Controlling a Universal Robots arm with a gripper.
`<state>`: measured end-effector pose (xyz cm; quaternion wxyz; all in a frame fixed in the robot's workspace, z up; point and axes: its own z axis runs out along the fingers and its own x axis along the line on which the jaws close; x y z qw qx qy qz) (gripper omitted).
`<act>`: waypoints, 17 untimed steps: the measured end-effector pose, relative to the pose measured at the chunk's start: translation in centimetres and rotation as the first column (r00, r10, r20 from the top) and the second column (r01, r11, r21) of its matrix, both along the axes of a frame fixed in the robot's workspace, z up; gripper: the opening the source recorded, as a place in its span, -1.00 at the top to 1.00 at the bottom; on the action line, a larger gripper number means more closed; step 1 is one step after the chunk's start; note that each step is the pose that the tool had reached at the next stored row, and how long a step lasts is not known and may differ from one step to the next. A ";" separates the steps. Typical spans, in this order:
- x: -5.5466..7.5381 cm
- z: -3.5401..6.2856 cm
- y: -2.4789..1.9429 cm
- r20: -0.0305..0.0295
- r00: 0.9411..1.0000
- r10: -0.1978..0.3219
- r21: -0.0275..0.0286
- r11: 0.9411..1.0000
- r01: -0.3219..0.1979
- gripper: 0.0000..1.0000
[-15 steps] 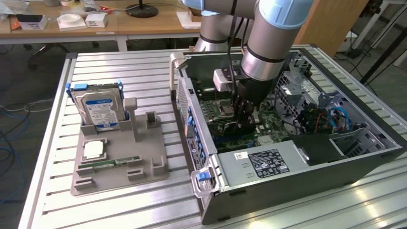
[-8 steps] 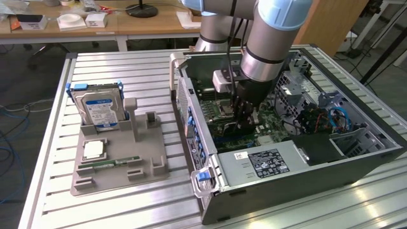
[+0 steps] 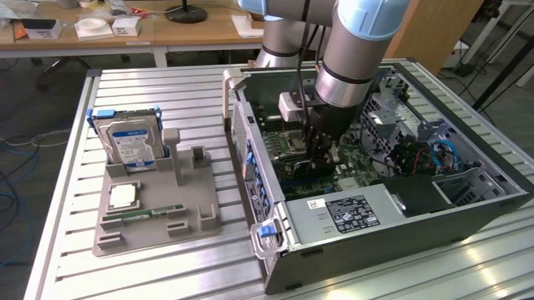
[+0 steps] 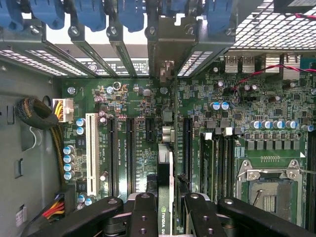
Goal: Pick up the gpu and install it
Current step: 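Insert the gpu into the slot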
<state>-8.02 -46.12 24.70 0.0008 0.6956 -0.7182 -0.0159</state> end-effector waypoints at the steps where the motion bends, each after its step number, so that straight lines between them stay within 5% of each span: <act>1: 0.0 -0.01 0.00 0.000 1.000 0.000 0.000 1.000 0.000 0.47; 17: -0.3 -0.24 0.00 0.004 1.000 0.000 0.000 1.000 0.000 0.47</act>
